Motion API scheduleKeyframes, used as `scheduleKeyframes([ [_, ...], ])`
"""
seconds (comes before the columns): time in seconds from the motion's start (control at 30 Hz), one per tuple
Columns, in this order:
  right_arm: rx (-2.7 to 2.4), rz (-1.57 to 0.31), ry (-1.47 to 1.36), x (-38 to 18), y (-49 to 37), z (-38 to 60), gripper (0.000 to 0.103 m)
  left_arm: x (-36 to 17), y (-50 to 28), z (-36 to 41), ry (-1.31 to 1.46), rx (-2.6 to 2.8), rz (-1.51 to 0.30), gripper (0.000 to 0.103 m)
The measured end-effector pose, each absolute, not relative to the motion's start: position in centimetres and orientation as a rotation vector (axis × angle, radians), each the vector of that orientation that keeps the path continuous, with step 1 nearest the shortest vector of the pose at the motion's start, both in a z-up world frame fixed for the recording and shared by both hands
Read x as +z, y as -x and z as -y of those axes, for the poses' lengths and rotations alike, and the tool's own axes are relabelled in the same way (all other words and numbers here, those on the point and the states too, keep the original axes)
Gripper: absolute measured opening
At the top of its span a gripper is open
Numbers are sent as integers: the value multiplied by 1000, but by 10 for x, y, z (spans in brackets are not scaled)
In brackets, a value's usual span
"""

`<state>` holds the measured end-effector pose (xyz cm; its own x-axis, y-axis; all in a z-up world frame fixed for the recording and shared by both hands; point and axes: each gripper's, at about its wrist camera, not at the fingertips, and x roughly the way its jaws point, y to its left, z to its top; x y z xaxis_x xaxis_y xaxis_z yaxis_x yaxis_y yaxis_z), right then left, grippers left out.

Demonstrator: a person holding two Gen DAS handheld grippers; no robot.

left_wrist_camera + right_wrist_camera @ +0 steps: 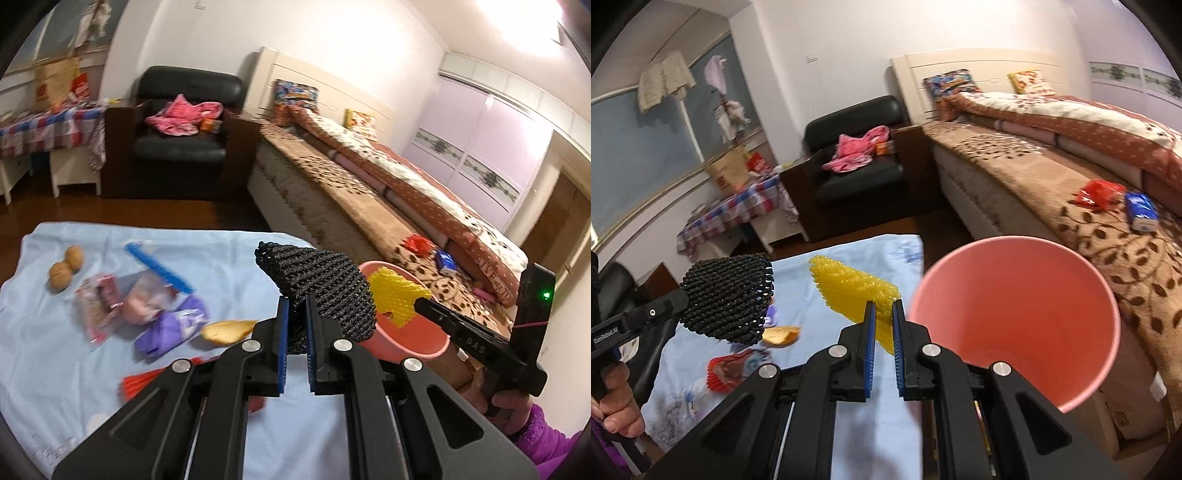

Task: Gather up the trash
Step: 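Carry the black and yellow mesh sleeves over the pink bucket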

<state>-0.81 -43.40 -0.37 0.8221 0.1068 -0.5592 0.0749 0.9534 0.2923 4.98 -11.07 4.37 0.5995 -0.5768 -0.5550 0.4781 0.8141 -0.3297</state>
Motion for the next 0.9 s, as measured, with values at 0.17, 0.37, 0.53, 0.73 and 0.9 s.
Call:
scheduleKeyframes([
  [0.17,-45,-603,-343,-7,13,462,8,47,-53,152,95,-667,-692,8],
  [0.37,-120,-600,-365,-14,14,489,8,46,-58,194,41,-707,-696,8],
  [0.53,-176,-601,-385,-21,13,511,8,44,-61,227,-2,-733,-691,8],
  [0.73,-216,-614,-393,-32,11,526,9,33,-60,262,-80,-743,-687,8],
  [0.9,-236,-626,-393,-40,9,531,9,21,-60,282,-121,-754,-705,8],
])
